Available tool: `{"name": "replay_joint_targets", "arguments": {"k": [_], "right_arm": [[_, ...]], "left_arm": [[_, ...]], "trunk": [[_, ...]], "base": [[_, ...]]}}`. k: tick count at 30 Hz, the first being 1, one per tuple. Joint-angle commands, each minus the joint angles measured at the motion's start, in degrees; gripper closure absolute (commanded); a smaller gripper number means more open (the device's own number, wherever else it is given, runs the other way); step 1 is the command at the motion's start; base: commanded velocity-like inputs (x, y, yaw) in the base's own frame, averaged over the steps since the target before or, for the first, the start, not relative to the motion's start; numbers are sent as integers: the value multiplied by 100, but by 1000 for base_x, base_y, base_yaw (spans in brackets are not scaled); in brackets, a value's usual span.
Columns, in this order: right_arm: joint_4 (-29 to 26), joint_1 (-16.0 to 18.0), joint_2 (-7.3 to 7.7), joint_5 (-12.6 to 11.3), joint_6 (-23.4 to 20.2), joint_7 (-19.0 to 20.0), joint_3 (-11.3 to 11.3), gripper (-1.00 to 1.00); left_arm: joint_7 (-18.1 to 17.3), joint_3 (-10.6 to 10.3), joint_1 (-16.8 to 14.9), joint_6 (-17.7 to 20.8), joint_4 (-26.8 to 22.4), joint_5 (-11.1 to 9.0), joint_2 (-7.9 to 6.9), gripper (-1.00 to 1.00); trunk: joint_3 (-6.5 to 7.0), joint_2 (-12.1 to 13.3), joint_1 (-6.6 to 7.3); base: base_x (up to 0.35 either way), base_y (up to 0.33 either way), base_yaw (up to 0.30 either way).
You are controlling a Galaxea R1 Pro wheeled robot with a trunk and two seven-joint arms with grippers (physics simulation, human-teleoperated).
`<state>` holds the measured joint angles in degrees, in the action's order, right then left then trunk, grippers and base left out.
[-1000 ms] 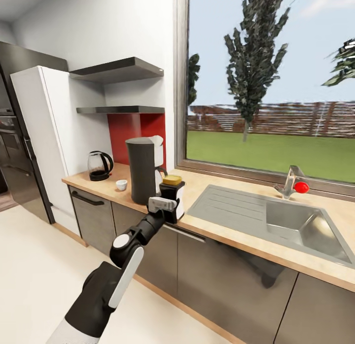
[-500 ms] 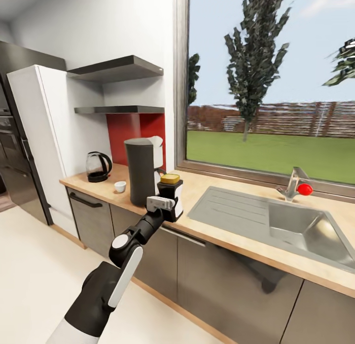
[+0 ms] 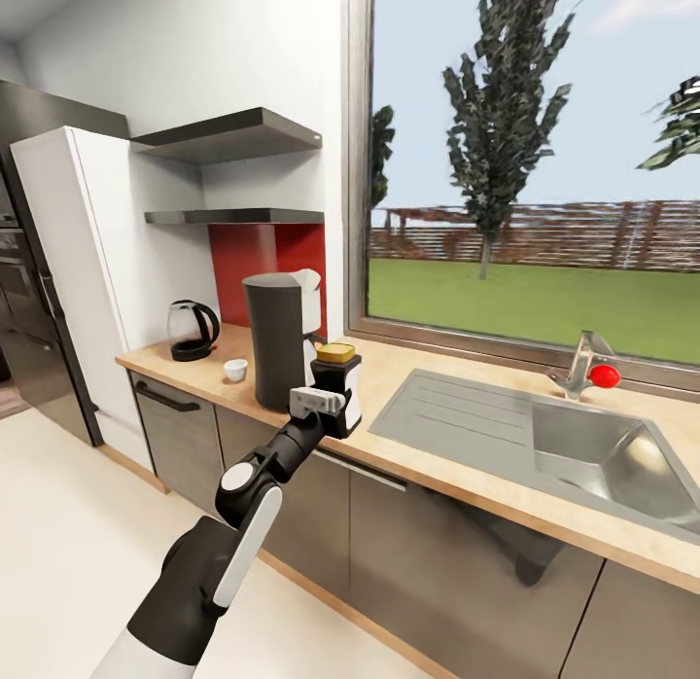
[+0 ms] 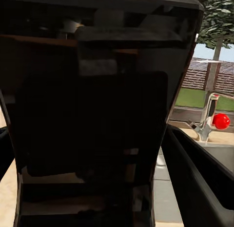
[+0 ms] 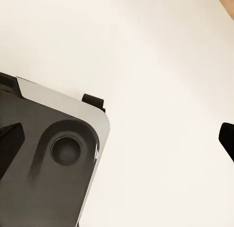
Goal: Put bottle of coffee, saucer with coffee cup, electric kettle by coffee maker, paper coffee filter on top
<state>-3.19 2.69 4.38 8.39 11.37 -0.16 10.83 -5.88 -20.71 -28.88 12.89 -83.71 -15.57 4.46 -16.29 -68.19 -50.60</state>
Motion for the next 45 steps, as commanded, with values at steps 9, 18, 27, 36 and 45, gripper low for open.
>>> {"name": "replay_joint_targets", "arguments": {"k": [9, 18, 27, 36, 45], "right_arm": [[2, 4, 2, 49, 14, -2, -2, -100], [3, 4, 2, 49, 14, -2, -2, -100], [3, 4, 2, 49, 14, -2, -2, -100], [3, 4, 2, 49, 14, -2, -2, -100], [3, 4, 2, 49, 14, -2, -2, -100]], "left_arm": [[-18, -2, -4, 38, -5, -52, 2, 100], [-19, -6, -4, 38, -11, -52, 2, 100], [-19, -11, -4, 38, -14, -52, 2, 100], [-21, -12, -4, 37, -14, -52, 2, 100], [-21, -12, -4, 37, -21, -52, 2, 100]], "trunk": [[-7, -5, -1], [-7, -5, -1], [-7, -5, -1], [-7, -5, -1], [-7, -5, -1]], "base": [[3, 0, -25], [9, 0, -34], [37, 0, -3], [2, 0, -91], [59, 0, -66]]}}
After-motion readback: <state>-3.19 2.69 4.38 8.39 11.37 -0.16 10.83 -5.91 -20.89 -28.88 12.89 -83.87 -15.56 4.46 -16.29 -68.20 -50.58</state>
